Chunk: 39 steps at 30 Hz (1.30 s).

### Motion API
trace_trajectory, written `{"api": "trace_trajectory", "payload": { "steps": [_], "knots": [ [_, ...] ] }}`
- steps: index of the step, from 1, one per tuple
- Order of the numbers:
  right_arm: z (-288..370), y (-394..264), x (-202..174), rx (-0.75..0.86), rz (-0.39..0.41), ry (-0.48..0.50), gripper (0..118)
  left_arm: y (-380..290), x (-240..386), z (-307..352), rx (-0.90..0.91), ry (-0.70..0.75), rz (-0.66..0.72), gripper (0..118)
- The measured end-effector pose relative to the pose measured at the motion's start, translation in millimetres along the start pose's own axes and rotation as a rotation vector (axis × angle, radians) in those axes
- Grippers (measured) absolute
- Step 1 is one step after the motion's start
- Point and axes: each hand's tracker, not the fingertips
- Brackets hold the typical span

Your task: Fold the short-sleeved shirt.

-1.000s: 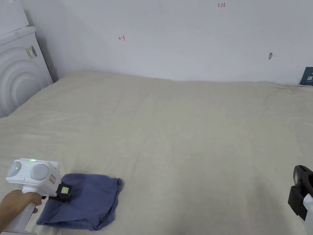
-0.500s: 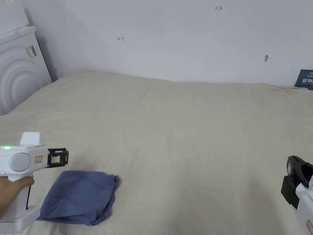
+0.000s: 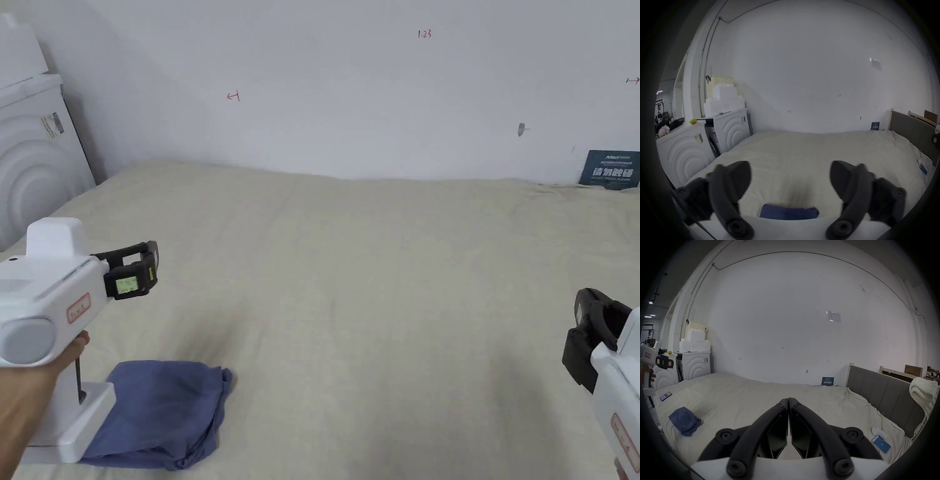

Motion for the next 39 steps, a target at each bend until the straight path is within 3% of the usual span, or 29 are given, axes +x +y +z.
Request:
{"api": "trace_trajectory", "payload": {
  "steps": [3,7,8,10,13,14,19,21,39],
  "knots": [
    [1.7,1.7,2.9,0.01,-0.004,0.0,1,0.9,25.3,12.3,0.061,0.01,-0.039,60],
    [4.1,0.8,6.6,0.018,-0.007,-0.004,1,-8.8,59.2,22.8,0.128,-0.002,-0.084,53],
    [4.4,-0.2,7.8,0.019,-0.008,-0.006,1,-11.0,65.8,24.9,0.132,-0.012,-0.08,47],
    [4.9,-2.1,9.7,0.019,-0.011,-0.009,1,-20.1,77.1,21.2,0.139,-0.022,-0.083,24],
    [6.8,-6.0,11.9,0.021,-0.014,-0.016,1,-29.6,95.9,24.4,0.145,-0.067,-0.067,10],
    [7.3,-7.4,12.5,0.023,-0.014,-0.02,1,-31.7,103.3,25.2,0.149,-0.095,-0.056,1],
    [9.6,-15.2,15.1,0.041,-0.019,-0.041,1,-46.3,131.5,35.4,0.173,-0.128,-0.045,0],
    [10.6,-19.9,15.8,0.053,-0.017,-0.053,1,-56.7,139.8,39.2,0.142,-0.141,0.067,0],
    [15.0,-39.9,14.5,0.079,-0.02,-0.089,1,-81.4,183.7,56.9,0.192,-0.15,0.053,0]
  ]
}}
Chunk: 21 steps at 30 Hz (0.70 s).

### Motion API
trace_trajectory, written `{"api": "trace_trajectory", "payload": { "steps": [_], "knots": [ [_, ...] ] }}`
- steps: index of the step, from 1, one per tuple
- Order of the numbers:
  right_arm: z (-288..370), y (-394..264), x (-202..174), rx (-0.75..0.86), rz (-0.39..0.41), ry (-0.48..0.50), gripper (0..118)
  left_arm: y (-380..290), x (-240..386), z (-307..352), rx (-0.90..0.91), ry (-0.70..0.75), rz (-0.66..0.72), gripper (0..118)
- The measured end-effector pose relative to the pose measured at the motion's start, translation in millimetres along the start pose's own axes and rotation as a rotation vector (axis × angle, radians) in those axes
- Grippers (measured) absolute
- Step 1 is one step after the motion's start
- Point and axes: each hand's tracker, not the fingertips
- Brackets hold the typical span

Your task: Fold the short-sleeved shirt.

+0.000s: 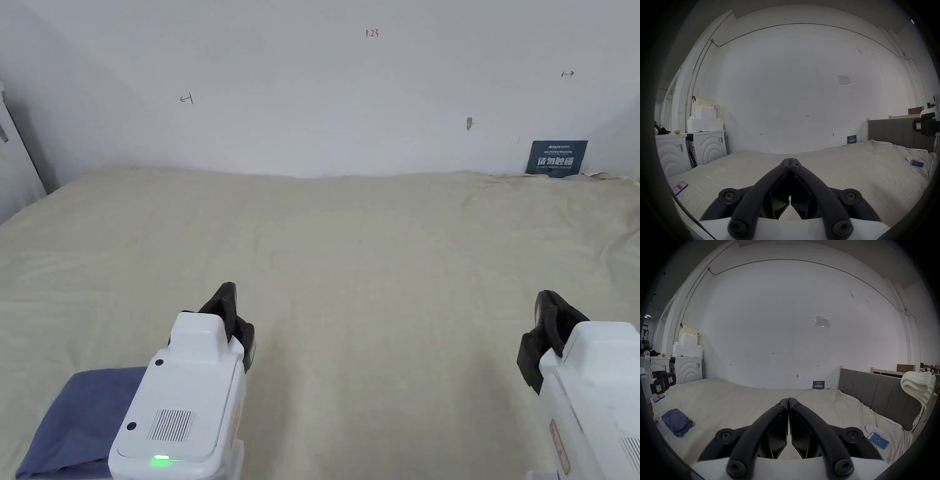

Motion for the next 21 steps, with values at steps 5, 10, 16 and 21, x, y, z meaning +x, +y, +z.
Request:
{"api": "trace_trajectory", "payload": {
  "steps": [5,10,16,21],
  "knots": [
    [1.4,1.8,-0.7,0.003,0.005,0.004,1,-0.8,0.9,0.0,-0.005,0.005,-0.001,0],
    [1.9,2.5,-0.8,0.003,0.011,0.006,1,-0.3,-0.1,0.7,0.007,0.015,-0.015,0],
    [2.4,3.8,-2.5,0.005,0.015,0.008,1,-1.0,-3.7,0.9,0.003,0.021,0.004,0],
    [2.4,5.5,-4.2,0.008,0.018,0.009,1,-1.8,-4.3,1.5,0.0,0.025,0.008,0]
  ]
}}
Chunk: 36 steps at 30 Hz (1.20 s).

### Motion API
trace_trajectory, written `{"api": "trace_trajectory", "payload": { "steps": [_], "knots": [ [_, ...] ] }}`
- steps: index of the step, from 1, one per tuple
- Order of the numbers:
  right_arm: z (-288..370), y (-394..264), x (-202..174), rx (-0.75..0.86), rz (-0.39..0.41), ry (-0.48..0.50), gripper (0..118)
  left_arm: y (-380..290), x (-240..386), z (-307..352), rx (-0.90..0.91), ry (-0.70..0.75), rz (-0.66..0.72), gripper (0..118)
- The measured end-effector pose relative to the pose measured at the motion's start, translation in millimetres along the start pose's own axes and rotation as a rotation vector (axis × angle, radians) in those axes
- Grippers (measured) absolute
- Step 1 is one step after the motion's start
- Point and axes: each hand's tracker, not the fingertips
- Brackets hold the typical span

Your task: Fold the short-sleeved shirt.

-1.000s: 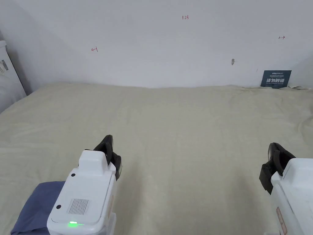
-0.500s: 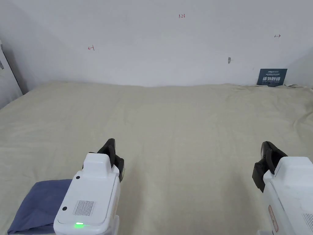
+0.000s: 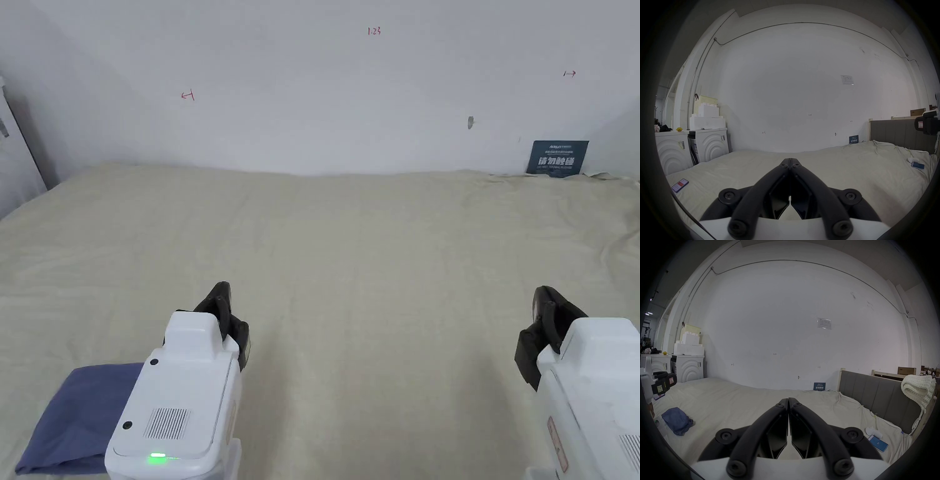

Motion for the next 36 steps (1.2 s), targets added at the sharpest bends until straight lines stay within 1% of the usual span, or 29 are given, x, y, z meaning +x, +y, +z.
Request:
{"api": "trace_trajectory", "payload": {
  "steps": [12,15,36],
  "knots": [
    [0.7,0.6,-3.4,0.0,0.005,0.009,1,-1.2,-2.0,0.5,-0.003,0.0,0.002,0],
    [1.1,1.0,-3.7,0.003,0.007,0.007,1,-1.1,-3.7,0.4,-0.005,-0.003,0.021,0],
    [0.7,3.3,-5.3,0.009,0.019,0.007,1,-3.0,-3.8,2.5,-0.008,0.001,-0.001,0]
  ]
}}
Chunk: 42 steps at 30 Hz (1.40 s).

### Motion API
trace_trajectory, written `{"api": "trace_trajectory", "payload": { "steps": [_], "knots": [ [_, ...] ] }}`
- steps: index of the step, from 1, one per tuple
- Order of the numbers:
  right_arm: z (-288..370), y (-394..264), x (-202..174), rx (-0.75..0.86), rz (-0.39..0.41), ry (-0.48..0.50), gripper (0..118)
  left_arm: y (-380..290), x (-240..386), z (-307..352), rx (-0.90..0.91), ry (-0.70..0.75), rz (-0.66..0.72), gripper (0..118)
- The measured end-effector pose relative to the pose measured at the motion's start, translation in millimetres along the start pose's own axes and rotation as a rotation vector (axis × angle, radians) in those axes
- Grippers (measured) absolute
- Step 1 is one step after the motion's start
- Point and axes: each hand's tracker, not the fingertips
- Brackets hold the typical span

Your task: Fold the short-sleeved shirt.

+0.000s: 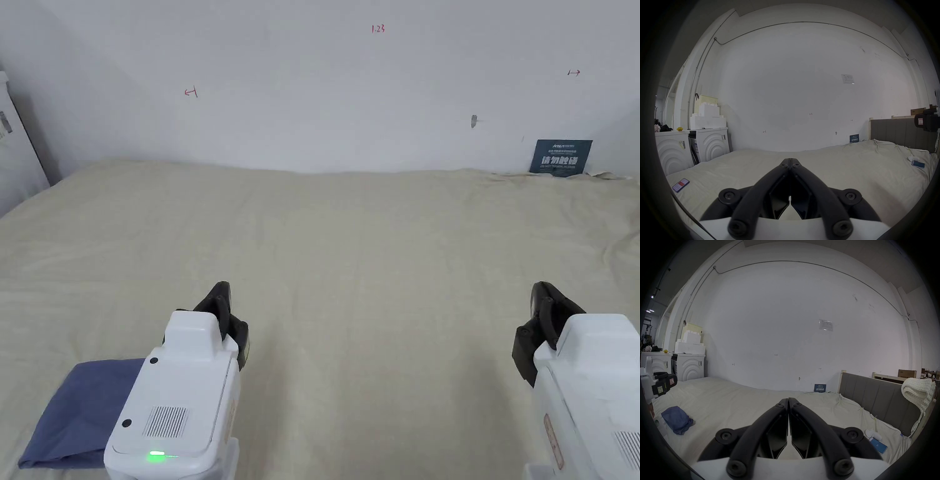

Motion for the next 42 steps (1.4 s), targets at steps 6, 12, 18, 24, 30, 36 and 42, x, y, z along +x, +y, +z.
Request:
{"api": "trace_trajectory", "payload": {
  "steps": [6,12,18,24,30,36,42],
  "knots": [
    [0.2,0.3,-0.2,0.001,0.0,0.001,1,-0.5,-0.6,-0.2,-0.003,0.001,0.004,0],
    [0.3,0.8,-0.9,0.002,0.003,0.002,1,-0.6,-1.5,0.2,-0.003,0.005,0.011,0],
    [0.1,0.7,-1.6,0.003,0.003,0.002,1,-1.2,-2.7,0.5,-0.003,0.004,0.01,0],
    [0.6,-0.2,-1.7,0.002,0.008,0.003,1,-1.5,-2.2,0.9,-0.004,0.005,0.004,0],
    [0.7,-0.5,-2.0,0.0,0.004,0.002,1,-2.7,-2.5,0.7,-0.006,0.004,0.002,0],
    [1.0,-0.1,-2.6,-0.003,0.007,-0.004,1,-3.2,-3.0,0.8,-0.007,0.0,0.011,5],
    [-0.2,-1.3,-2.7,-0.019,0.0,-0.004,83,-2.1,-6.7,-1.0,-0.026,-0.031,0.05,80]
  ]
}}
